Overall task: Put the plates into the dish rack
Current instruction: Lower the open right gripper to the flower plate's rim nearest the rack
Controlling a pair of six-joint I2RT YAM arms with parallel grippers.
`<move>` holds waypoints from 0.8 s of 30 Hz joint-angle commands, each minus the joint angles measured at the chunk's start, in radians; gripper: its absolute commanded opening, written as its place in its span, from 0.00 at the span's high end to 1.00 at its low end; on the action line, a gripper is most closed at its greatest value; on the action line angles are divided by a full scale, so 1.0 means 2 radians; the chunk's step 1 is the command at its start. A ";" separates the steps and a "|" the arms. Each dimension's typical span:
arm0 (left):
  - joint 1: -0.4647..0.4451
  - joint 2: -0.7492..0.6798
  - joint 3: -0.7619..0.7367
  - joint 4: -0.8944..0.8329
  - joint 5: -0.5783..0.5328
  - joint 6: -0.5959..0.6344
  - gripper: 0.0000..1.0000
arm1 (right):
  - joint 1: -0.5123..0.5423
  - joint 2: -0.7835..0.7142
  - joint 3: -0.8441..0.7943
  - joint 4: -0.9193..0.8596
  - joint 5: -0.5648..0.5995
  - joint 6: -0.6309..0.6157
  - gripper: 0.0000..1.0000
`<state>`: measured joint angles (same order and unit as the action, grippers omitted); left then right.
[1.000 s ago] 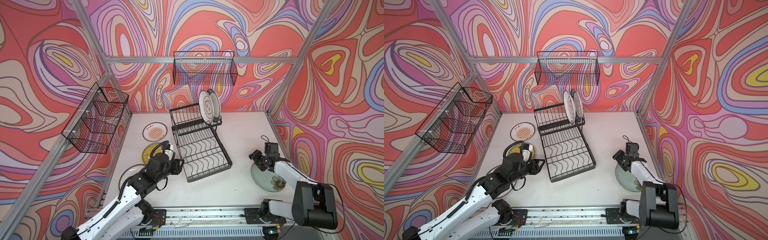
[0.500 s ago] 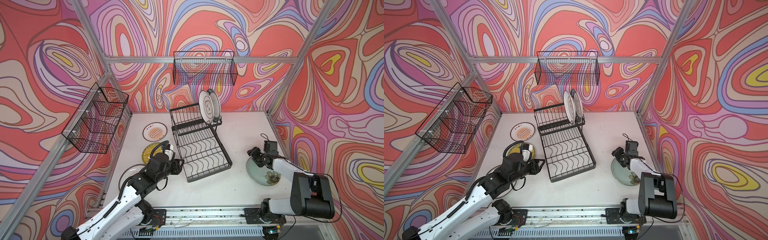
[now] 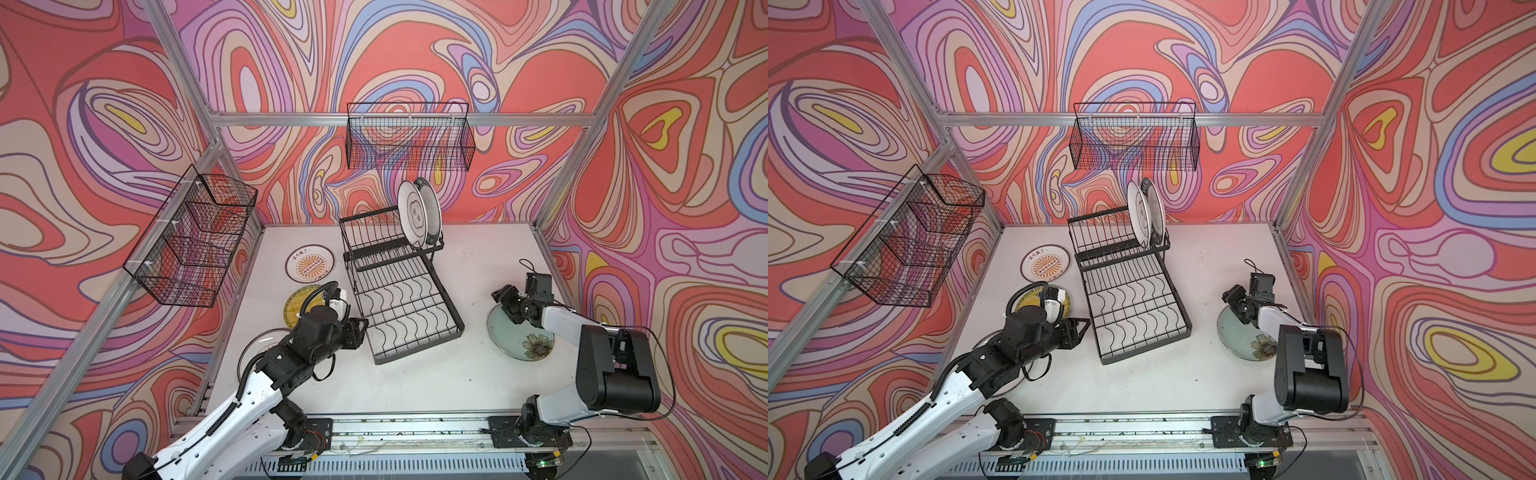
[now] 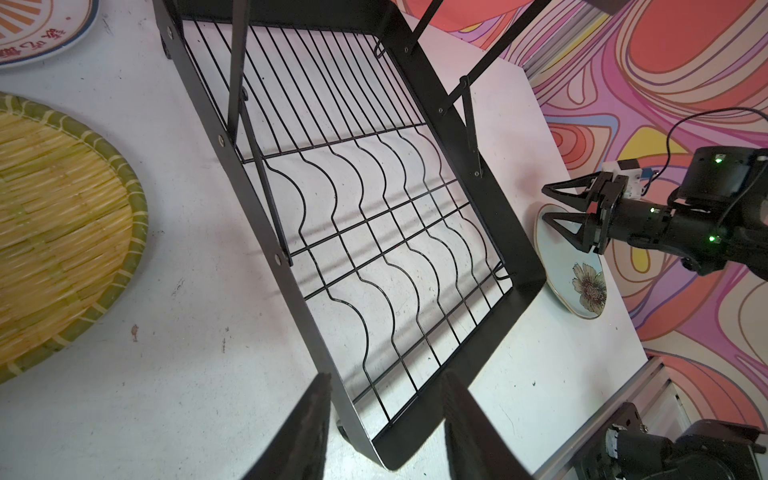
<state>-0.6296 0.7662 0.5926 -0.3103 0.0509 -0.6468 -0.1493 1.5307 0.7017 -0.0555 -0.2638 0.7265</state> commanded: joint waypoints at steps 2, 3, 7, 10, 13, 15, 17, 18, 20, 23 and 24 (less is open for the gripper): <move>-0.002 -0.005 0.001 -0.010 -0.010 0.004 0.53 | 0.000 0.027 0.014 0.020 -0.012 0.003 0.35; -0.002 -0.005 0.001 -0.011 -0.009 0.004 0.53 | 0.000 0.032 0.016 0.024 -0.013 0.004 0.35; -0.002 -0.004 0.001 -0.010 -0.009 0.003 0.53 | 0.000 0.051 0.027 0.041 -0.016 0.011 0.35; -0.002 -0.002 0.002 -0.009 -0.009 0.002 0.53 | 0.002 0.065 0.036 0.055 -0.018 0.017 0.35; -0.002 -0.001 0.002 -0.007 -0.008 0.001 0.53 | 0.006 0.081 0.048 0.067 -0.018 0.022 0.36; -0.002 0.000 0.002 -0.007 -0.008 0.001 0.53 | 0.011 0.094 0.057 0.074 -0.019 0.026 0.36; -0.002 0.001 0.002 -0.006 -0.008 -0.001 0.54 | 0.019 0.104 0.066 0.080 -0.012 0.029 0.36; -0.002 0.002 0.002 -0.005 -0.006 -0.001 0.53 | 0.023 0.110 0.071 0.085 -0.009 0.031 0.36; -0.002 0.002 0.001 -0.005 -0.006 -0.001 0.53 | 0.033 0.117 0.081 0.091 -0.003 0.035 0.36; -0.002 0.003 0.001 -0.006 -0.007 -0.001 0.53 | 0.049 0.148 0.102 0.095 0.009 0.040 0.37; -0.002 0.003 0.002 -0.007 -0.007 -0.001 0.53 | 0.054 0.156 0.112 0.095 0.014 0.040 0.37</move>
<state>-0.6296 0.7681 0.5926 -0.3103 0.0479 -0.6476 -0.0715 1.7878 0.8974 0.1356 -0.2707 0.7887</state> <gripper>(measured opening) 0.466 0.634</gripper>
